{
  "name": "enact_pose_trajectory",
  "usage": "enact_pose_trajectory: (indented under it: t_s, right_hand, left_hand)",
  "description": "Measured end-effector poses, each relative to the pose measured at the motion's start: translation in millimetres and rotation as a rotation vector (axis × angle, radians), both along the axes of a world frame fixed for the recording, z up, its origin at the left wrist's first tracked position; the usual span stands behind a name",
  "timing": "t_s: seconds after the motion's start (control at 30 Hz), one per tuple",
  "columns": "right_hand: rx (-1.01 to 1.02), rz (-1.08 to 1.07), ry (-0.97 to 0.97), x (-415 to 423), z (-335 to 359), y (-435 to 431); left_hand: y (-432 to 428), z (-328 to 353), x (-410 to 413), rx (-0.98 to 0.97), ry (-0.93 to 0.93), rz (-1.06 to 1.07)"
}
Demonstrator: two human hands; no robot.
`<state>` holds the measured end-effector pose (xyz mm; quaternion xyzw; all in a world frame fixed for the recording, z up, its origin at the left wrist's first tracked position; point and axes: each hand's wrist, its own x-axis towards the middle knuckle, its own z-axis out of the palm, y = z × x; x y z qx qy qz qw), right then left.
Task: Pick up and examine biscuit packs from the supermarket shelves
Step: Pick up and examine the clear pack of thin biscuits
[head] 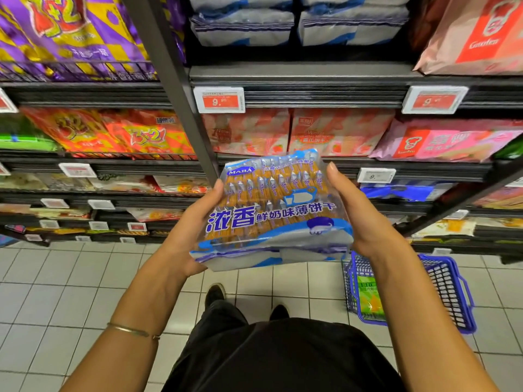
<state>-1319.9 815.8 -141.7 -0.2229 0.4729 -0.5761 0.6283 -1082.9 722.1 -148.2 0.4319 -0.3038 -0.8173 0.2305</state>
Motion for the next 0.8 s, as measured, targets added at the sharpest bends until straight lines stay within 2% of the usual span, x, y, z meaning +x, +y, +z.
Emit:
enact_pose_trajectory:
  t_s: [0.13,0.37,0.5,0.67,0.8]
  right_hand:
    - [0.134,0.08,-0.021,-0.4,-9.1,-2.3]
    - [0.199,0.088,-0.047,-4.5,-23.0,-0.5]
    - [0.158,0.041,-0.023,-7.5,-33.3,-2.9]
    - [0.153,0.0,0.048,-8.7,-44.3,-5.0]
    - [0.102,0.016,0.082,-12.0,-46.0,-1.6]
  left_hand:
    - [-0.8,-5.1,-0.5,0.139,-0.038,-0.033]
    - [-2.8,-9.7,2.2,0.125,-0.057,-0.081]
    - [-2.1,-11.8,5.9,0.004,-0.053,-0.116]
    - [1.4,-17.0,6.5,-0.257,-0.092,-0.235]
    - [1.5,-19.4,2.7,-0.346,-0.122,-0.251]
